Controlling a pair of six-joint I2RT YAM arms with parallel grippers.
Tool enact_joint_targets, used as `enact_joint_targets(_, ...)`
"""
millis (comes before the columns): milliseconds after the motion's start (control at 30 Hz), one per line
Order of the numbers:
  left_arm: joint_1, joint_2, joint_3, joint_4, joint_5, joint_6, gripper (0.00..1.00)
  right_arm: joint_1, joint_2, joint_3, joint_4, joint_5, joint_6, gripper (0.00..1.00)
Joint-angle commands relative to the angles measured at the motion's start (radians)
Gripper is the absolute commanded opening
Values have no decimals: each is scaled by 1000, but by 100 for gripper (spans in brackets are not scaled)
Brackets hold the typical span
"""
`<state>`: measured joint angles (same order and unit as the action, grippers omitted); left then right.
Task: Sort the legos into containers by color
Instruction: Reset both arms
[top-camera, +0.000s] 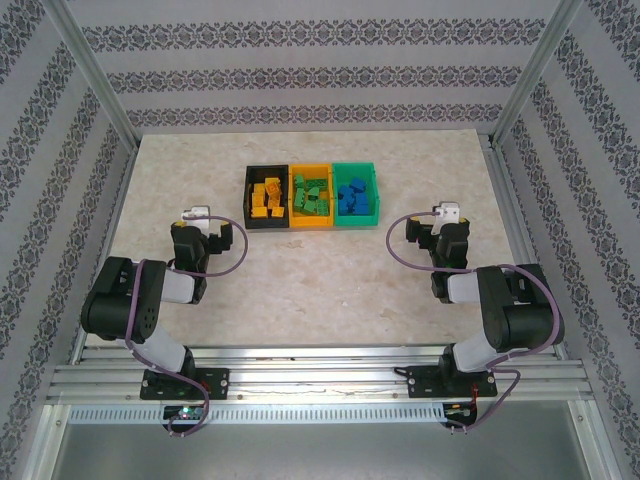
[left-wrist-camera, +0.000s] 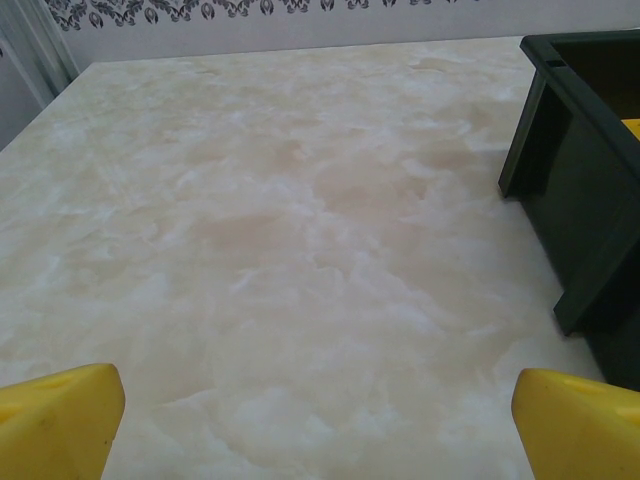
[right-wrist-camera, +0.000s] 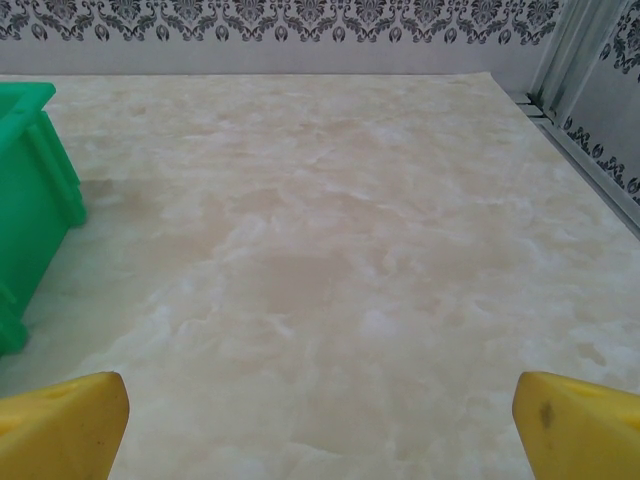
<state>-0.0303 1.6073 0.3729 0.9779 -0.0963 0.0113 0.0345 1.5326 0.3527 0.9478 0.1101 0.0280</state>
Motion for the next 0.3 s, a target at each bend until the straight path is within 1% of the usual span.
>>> enact_joint_targets(0,12,-16,4,-13,15,-16,100,-6,4,12,31,-39,5,98)
enact_joint_targets(67,12,-16,4,-12,15,-16,100,-6,2,12,31,-101,-17,98)
enact_joint_targets(267,12,-16,4,-12,14,-16,100,-4,2,11,35,-101,-17,98)
